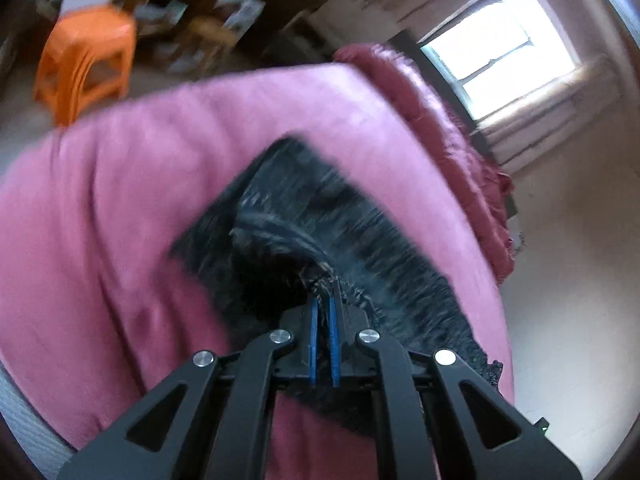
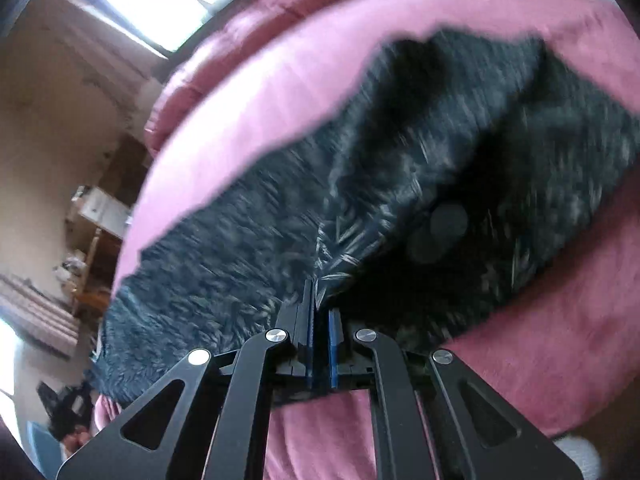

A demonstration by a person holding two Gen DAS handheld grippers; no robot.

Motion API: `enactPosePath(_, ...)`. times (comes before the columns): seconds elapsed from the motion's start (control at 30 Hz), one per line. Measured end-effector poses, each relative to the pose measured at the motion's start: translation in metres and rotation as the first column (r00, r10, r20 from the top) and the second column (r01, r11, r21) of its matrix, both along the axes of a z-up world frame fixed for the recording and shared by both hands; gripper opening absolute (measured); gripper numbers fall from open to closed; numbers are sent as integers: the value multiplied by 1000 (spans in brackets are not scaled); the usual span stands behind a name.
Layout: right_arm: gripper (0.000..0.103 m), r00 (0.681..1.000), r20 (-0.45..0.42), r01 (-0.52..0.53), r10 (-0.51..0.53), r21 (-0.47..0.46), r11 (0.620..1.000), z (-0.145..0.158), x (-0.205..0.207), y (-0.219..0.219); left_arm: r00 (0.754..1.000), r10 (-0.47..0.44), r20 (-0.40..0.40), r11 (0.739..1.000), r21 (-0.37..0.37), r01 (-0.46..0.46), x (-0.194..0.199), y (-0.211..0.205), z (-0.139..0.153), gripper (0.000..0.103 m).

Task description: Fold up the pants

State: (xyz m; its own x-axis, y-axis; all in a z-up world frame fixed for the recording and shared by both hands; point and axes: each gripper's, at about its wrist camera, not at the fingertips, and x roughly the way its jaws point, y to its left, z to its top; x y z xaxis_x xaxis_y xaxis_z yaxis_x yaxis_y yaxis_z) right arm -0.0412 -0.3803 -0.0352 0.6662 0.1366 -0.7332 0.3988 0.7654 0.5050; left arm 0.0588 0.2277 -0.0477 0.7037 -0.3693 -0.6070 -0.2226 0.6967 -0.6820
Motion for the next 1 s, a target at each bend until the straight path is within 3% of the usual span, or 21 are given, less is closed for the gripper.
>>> enactPosePath(0.13,4,1000,-17,-11,10,-68,998,5,5,8,1000,18,-8,1000,-20,-18,-6,5,-8,4)
enactPosePath(0.27,4,999,45,-1,2,-20,1000,14,-7,7,999,20,50,1000,-20,-19,-13,9,5,4)
enactPosePath(0.37,4,1000,-3,-5,5,10,1000,7,-9,8,999,35,32,999,18,-35,-15,4,4,4)
enactPosePath(0.47,4,1000,-27,-10,10,22,1000,2,-11,11,996,90,20,995,-36,-89,-25,9,0,4)
enactPosePath(0.57,4,999,-44,-18,18,-8,1000,1,-5,18,997,75,8,997,22,-75,-24,5,-2,4)
enactPosePath(0.67,5,996,-80,-25,23,-21,999,-1,7,20,996,68,-54,996,61,-64,-21,-1,-14,6)
enactPosePath(0.73,15,998,-62,-22,22,-1,1000,3,10,20,994,74,-79,993,92,-67,-22,-5,-15,12)
enactPosePath(0.83,39,1000,-8,23,-23,38,999,8,-1,1,992,124,-21,985,127,-120,-34,-5,-2,27)
enactPosePath(0.9,40,996,24,89,-90,44,995,14,-14,-22,981,187,59,963,186,-195,-48,-6,15,36)
enactPosePath(1.0,40,977,77,194,-198,49,980,24,-27,-60,956,230,184,931,245,-271,-62,-11,41,40)
